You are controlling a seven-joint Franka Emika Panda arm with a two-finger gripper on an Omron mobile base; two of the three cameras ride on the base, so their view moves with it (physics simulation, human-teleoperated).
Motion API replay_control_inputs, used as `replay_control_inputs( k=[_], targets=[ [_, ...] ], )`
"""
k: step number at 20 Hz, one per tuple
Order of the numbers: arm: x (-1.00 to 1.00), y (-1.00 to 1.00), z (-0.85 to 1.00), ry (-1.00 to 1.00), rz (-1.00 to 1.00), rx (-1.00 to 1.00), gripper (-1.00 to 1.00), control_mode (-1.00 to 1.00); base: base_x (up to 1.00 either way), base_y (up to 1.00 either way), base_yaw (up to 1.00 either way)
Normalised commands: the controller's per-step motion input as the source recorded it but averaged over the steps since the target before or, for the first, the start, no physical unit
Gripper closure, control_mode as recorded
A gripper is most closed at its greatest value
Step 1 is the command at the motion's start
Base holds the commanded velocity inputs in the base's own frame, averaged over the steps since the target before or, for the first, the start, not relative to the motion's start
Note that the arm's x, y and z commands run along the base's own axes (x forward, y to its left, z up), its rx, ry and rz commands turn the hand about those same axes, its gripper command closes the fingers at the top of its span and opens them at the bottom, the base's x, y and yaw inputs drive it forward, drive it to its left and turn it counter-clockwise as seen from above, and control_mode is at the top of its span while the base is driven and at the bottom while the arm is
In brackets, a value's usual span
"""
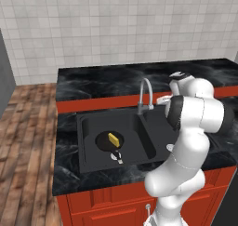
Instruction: Pick the pan and sponge and place them into the sink. Then turn on the water.
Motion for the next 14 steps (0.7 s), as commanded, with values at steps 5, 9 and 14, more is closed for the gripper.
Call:
replay_control_inputs(
  k=[5,9,14],
  targets=[
    [0.26,0.00,-0.04,0.00,0.00,0.00,-1.00,-1.00,0.00,0.00,0.00],
    [0.21,0.00,-0.10,0.00,0.00,0.00,-1.00,-1.00,0.00,0.00,0.00],
    [0.19,0.00,-0.16,0.00,0.00,0.00,-1.00,-1.00,0.00,0.00,0.00]
  ],
)
